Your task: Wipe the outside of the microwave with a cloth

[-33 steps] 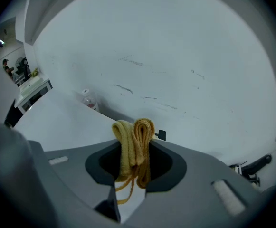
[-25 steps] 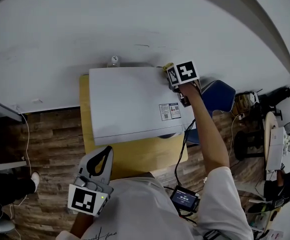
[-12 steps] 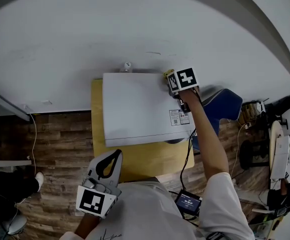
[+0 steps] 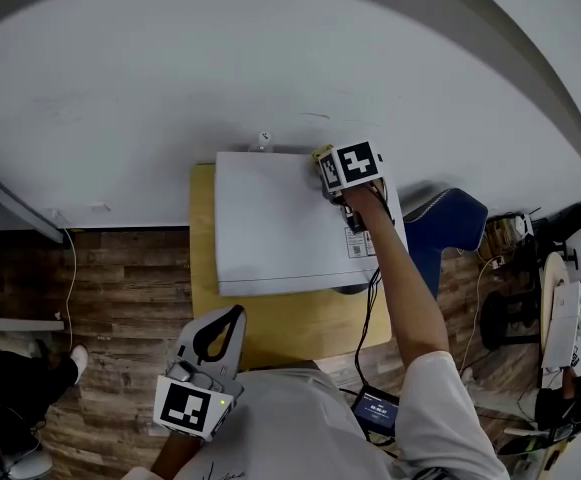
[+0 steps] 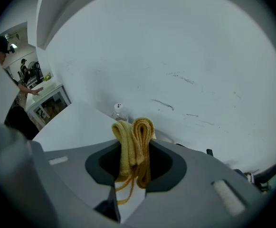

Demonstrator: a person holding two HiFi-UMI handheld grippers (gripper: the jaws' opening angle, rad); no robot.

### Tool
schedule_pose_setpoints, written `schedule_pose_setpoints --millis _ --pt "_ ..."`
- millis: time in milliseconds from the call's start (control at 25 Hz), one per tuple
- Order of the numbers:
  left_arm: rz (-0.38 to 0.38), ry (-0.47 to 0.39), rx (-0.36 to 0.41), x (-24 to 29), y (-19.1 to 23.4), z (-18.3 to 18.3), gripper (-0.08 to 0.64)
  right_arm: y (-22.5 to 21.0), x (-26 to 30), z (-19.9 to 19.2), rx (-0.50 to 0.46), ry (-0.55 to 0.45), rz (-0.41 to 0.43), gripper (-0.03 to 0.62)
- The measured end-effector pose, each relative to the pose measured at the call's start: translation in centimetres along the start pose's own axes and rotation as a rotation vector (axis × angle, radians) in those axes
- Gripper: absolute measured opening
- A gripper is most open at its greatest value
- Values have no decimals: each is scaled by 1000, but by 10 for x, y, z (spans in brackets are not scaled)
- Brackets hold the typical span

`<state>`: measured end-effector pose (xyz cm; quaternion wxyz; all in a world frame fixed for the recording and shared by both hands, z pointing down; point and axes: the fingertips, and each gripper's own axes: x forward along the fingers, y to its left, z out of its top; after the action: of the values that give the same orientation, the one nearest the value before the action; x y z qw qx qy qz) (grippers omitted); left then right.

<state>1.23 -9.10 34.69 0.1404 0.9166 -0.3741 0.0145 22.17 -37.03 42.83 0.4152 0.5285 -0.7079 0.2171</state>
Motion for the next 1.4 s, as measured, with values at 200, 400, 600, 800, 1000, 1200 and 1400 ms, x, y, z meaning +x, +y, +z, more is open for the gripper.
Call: schedule_pose_setpoints --millis 200,400,600,800,1000,1200,1400 --pt "-16 12 11 -3 -3 -2 -2 16 2 7 -12 -10 10 117" --pt "-27 11 24 -5 -4 -1 -2 35 5 16 -19 -25 37 117" --pt "-5 -15 12 -11 -2 4 -2 59 6 26 -50 -27 58 117" --pt "8 -18 15 -20 0 1 -2 78 8 32 -60 -32 81 117" --pt "32 -27 13 -29 6 3 -2 103 11 44 -89 -40 103 117" --pt "46 -41 3 -35 11 4 -2 122 16 52 -98 -49 120 117" --pt "60 -50 -15 -39 15 5 -2 136 20 59 -93 -53 142 117"
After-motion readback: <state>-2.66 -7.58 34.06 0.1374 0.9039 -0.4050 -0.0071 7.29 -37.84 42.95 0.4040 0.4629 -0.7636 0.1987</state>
